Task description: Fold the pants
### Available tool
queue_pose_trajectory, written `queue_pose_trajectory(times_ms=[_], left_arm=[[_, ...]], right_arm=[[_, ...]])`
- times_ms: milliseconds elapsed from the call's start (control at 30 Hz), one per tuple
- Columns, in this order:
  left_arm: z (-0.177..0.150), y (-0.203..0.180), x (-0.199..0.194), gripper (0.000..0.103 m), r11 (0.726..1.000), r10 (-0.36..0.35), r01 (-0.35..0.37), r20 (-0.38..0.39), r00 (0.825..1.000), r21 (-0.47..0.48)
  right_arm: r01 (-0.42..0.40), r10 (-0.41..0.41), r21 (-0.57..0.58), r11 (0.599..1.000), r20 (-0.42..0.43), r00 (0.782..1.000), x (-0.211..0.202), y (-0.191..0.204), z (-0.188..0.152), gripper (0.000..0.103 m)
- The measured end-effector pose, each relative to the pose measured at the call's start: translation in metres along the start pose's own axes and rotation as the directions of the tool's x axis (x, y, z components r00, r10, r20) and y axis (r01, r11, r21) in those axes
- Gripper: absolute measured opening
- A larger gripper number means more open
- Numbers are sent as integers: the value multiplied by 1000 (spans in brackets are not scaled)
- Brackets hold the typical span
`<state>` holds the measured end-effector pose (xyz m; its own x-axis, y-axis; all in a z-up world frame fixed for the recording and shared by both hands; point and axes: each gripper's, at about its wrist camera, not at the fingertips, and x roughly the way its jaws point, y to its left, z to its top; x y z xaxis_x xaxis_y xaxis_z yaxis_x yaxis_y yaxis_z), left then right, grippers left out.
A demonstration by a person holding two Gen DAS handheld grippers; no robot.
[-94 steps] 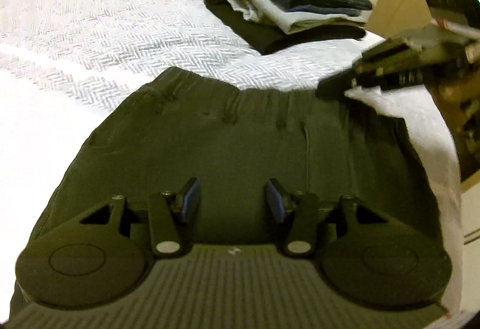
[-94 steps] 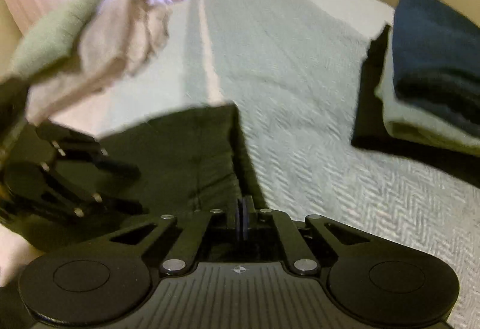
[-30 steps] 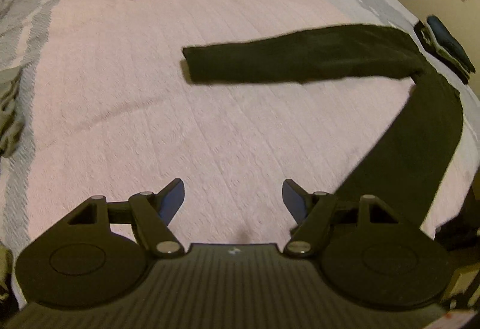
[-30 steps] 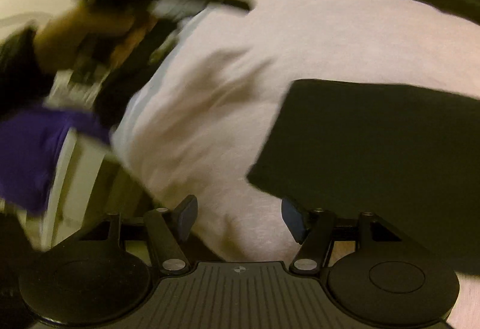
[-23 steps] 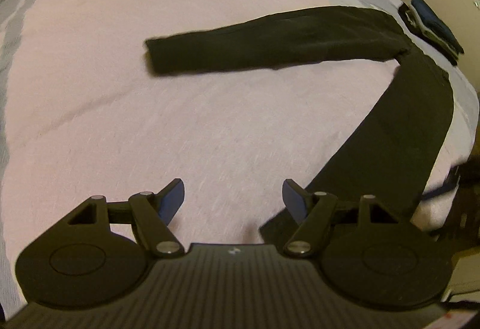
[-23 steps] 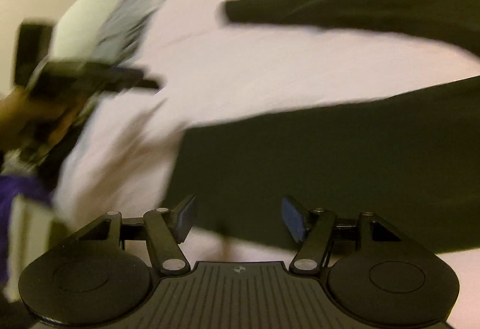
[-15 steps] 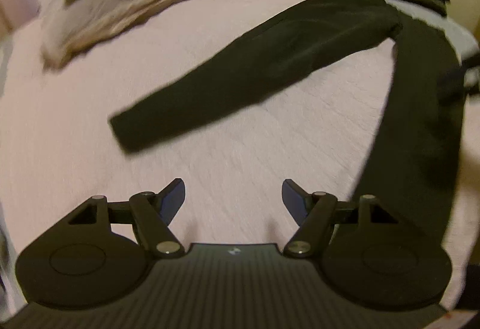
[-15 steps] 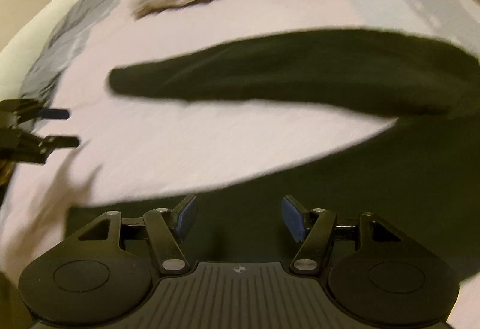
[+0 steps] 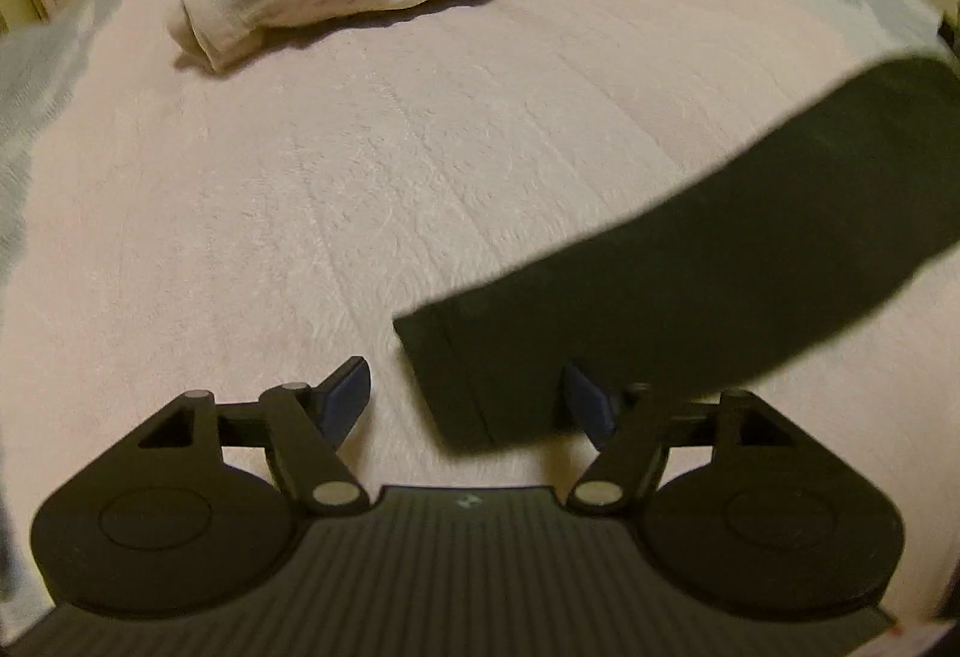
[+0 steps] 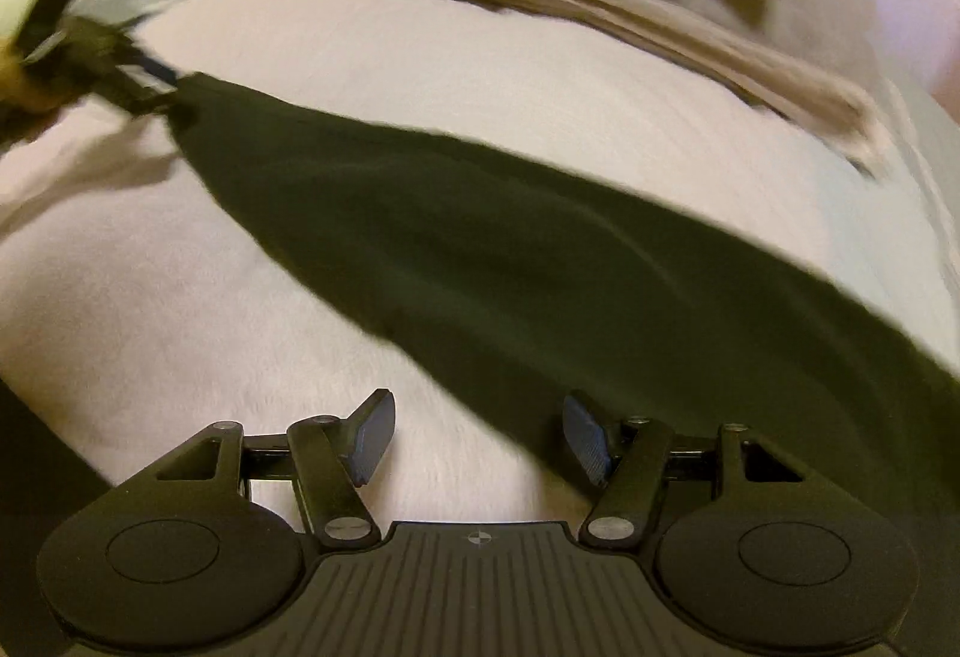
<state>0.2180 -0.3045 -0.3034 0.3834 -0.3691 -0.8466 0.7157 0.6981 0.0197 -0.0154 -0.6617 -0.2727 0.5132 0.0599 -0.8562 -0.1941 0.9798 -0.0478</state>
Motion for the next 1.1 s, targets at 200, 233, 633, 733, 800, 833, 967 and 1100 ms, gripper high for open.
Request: queue_pose_trajectory(times_ms=[200, 233, 633, 733, 800, 833, 967, 1100], left_arm=[[16, 19, 6, 36, 995, -90, 90, 0, 996, -42], [18, 20, 2, 30, 994, -96, 96, 2, 995, -48], [61, 16, -60, 24, 973, -230, 221, 217, 949, 63], [69, 13, -54, 24, 978, -209, 203, 194, 958, 52], [72, 17, -55, 24, 977, -205, 211, 193, 959, -9], [75, 19, -56, 24, 978, -190, 202, 199, 961, -43], [100, 30, -40, 28, 971, -120, 157, 202, 972, -178], [104, 28, -12, 36, 983, -26, 53, 151, 988, -176]], right_arm=[[-44, 53, -218, 975, 36, 998, 51, -11, 59, 60], [-50, 61, -251, 967, 38, 997, 58, -14, 67, 60], [-307, 263, -398, 865, -163, 951, 136, -45, 132, 30], [-287, 242, -363, 886, -165, 956, 136, -50, 129, 0], [-229, 207, -360, 904, -101, 973, 125, -56, 128, 0], [-189, 180, -358, 915, -58, 982, 117, -60, 130, 0], [-33, 53, -242, 970, 79, 995, 106, -93, 146, 0], [111, -97, -179, 978, 82, 992, 111, -105, 144, 23]])
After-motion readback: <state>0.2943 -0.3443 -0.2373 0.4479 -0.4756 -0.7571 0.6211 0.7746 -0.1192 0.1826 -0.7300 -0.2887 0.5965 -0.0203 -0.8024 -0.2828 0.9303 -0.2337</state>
